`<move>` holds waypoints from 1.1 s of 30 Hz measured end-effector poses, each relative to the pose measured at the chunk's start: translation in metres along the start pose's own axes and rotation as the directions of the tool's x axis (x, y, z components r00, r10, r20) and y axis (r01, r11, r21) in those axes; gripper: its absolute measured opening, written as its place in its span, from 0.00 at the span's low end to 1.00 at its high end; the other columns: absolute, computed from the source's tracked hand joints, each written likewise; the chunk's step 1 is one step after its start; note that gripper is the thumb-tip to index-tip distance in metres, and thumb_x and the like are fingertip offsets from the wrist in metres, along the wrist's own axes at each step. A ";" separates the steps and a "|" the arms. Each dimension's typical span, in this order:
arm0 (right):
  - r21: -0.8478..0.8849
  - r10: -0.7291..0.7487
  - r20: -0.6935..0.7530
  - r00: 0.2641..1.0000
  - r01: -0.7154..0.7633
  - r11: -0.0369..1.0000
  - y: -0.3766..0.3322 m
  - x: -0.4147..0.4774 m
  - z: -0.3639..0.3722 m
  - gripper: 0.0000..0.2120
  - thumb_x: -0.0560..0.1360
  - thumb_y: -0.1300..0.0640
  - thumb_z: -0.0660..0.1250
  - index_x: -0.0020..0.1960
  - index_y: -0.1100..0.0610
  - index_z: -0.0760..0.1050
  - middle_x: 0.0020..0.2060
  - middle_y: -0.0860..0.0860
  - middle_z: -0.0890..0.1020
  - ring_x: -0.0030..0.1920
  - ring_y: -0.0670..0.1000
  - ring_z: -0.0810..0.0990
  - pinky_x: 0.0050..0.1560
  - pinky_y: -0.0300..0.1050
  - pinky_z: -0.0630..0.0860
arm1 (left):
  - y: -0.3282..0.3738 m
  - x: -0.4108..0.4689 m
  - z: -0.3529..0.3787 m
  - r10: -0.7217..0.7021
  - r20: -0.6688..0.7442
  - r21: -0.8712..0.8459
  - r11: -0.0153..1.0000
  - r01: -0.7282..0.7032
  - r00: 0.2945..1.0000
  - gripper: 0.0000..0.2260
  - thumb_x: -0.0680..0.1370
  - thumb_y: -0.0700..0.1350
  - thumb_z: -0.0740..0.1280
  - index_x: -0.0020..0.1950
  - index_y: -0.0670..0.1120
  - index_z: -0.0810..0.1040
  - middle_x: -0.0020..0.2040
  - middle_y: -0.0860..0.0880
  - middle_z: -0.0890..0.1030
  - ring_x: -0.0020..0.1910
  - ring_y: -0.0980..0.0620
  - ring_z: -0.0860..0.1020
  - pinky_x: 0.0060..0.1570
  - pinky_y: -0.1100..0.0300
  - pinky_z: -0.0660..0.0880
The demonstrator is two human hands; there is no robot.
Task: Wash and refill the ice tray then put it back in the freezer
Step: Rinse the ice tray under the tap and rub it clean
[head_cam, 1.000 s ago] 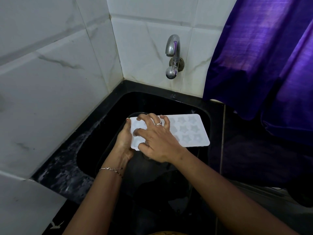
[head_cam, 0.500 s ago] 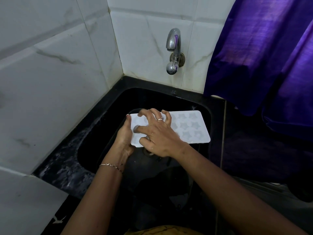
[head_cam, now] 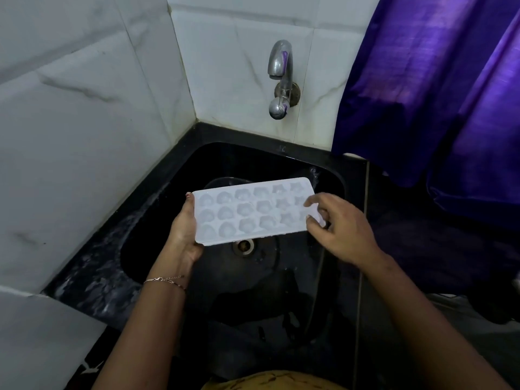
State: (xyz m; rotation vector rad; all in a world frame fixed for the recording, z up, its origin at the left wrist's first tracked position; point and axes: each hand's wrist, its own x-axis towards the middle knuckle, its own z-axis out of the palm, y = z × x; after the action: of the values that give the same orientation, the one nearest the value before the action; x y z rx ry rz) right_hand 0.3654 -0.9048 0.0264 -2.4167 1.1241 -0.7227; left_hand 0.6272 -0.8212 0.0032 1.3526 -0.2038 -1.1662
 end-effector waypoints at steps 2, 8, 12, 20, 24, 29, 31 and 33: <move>-0.006 0.007 0.055 0.998 -0.006 1.000 0.009 -0.005 -0.003 0.13 0.74 0.42 0.65 0.55 0.45 0.75 0.34 0.37 0.69 0.33 0.42 0.73 0.35 0.37 0.66 | 0.002 -0.001 -0.002 -0.003 -0.001 0.005 1.000 0.003 1.000 0.24 0.82 0.61 0.51 0.55 0.46 0.79 0.47 0.46 0.86 0.45 0.45 0.84 0.38 0.53 0.80; -0.148 -0.029 0.184 0.983 0.057 0.987 0.009 -0.002 -0.001 0.19 0.73 0.33 0.62 0.57 0.43 0.74 0.42 0.40 0.71 0.33 0.41 0.73 0.32 0.35 0.69 | 0.007 -0.003 -0.003 -0.014 -0.050 0.024 1.000 0.015 0.999 0.25 0.81 0.62 0.52 0.56 0.46 0.79 0.50 0.45 0.85 0.47 0.44 0.84 0.41 0.50 0.80; -0.186 -0.046 0.242 0.969 0.093 0.978 0.009 0.003 0.002 0.20 0.74 0.36 0.63 0.61 0.43 0.76 0.45 0.41 0.70 0.33 0.37 0.70 0.32 0.31 0.62 | 0.011 -0.002 -0.004 -0.010 -0.061 0.002 1.000 0.011 0.998 0.24 0.81 0.61 0.52 0.55 0.46 0.79 0.50 0.45 0.85 0.46 0.44 0.84 0.39 0.51 0.79; -0.203 -0.077 0.231 0.970 0.125 0.971 0.008 0.006 0.001 0.18 0.74 0.38 0.64 0.57 0.47 0.77 0.46 0.38 0.67 0.34 0.35 0.68 0.33 0.29 0.58 | 0.010 -0.001 -0.008 -0.036 -0.061 -0.038 0.999 0.034 0.997 0.23 0.82 0.60 0.52 0.55 0.45 0.78 0.48 0.45 0.85 0.45 0.44 0.84 0.40 0.50 0.78; -0.195 -0.072 0.243 0.967 0.122 0.973 0.009 0.005 0.005 0.20 0.75 0.37 0.62 0.61 0.46 0.76 0.47 0.38 0.67 0.36 0.37 0.68 0.34 0.29 0.58 | 0.012 -0.001 -0.008 -0.029 -0.046 -0.031 0.999 0.028 0.998 0.22 0.82 0.60 0.51 0.53 0.46 0.78 0.42 0.47 0.86 0.40 0.46 0.85 0.35 0.53 0.80; -0.116 -0.059 0.242 0.968 0.090 0.989 0.007 0.002 0.007 0.19 0.74 0.39 0.65 0.60 0.45 0.77 0.46 0.39 0.69 0.37 0.37 0.72 0.35 0.29 0.62 | 0.014 0.000 -0.010 -0.029 -0.039 -0.035 0.999 0.028 0.999 0.23 0.82 0.60 0.51 0.54 0.46 0.78 0.43 0.46 0.86 0.41 0.46 0.85 0.36 0.53 0.79; -0.052 -0.046 0.226 0.973 0.059 0.997 0.007 0.003 0.007 0.17 0.73 0.39 0.67 0.58 0.45 0.78 0.44 0.37 0.69 0.37 0.37 0.73 0.37 0.30 0.64 | 0.013 -0.001 -0.009 -0.022 -0.032 -0.043 0.999 0.020 0.999 0.23 0.82 0.60 0.50 0.55 0.46 0.78 0.43 0.47 0.86 0.40 0.46 0.85 0.34 0.54 0.79; -0.029 -0.031 0.210 0.977 0.038 0.999 0.009 0.005 0.006 0.16 0.72 0.39 0.68 0.55 0.46 0.79 0.43 0.36 0.69 0.38 0.37 0.74 0.37 0.30 0.64 | 0.012 -0.003 -0.007 -0.011 -0.036 -0.047 0.999 0.009 0.999 0.22 0.82 0.59 0.50 0.53 0.46 0.78 0.40 0.48 0.86 0.39 0.48 0.85 0.33 0.54 0.79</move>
State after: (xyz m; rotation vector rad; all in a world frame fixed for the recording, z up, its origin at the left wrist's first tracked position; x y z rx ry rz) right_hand 0.3669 -0.9134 0.0182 -2.4766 1.0189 -0.4491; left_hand 0.6371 -0.8174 0.0127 1.3343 -0.1432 -1.1471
